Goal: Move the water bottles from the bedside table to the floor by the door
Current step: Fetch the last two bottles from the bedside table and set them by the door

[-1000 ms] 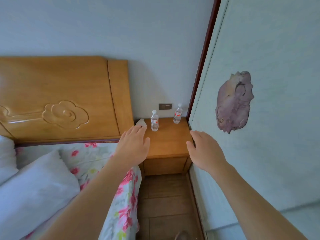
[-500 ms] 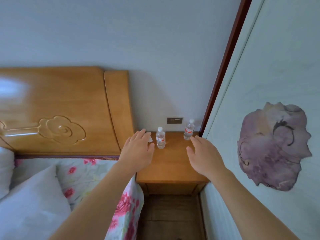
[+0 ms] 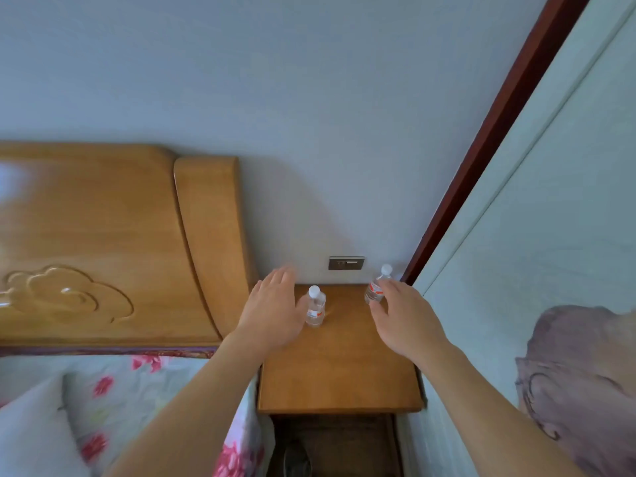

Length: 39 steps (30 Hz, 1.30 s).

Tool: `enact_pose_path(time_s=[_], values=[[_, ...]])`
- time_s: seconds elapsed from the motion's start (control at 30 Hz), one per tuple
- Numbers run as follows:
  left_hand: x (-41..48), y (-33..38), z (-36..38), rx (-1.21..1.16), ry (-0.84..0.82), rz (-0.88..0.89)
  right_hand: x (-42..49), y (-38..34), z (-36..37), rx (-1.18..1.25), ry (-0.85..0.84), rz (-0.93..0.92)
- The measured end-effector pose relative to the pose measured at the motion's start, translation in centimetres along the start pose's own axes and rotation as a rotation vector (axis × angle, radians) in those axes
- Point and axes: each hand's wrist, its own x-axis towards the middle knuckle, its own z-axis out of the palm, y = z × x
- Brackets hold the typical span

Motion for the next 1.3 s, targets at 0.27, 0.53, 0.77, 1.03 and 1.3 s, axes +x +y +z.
enact_pose_path(time_s=[0.27, 0.53, 0.77, 1.03, 1.3], values=[[8.0, -2.1, 5.0, -0.065, -0.117, -0.075, 6.5, 2.9, 4.1, 0.151, -0.068, 0.163], [13.6, -6.3, 16.4, -0.220, -0.185, -0.277, 13.4, 7.7, 12.4, 0.244, -0.060, 0.345], [16.0, -9.5, 25.1, -0.292, -0.193, -0.429, 18.3, 13.2, 18.7, 0.391, -0.012, 0.471], [18.1, -10.2, 29.7, -0.349, -0.045, -0.428, 23.1, 16.6, 23.6, 0.494, 0.057, 0.438], [19.8, -10.6, 30.1, -0.349, -0.018, -0.421, 25.2, 17.8, 25.6, 0.450, 0.097, 0.436]])
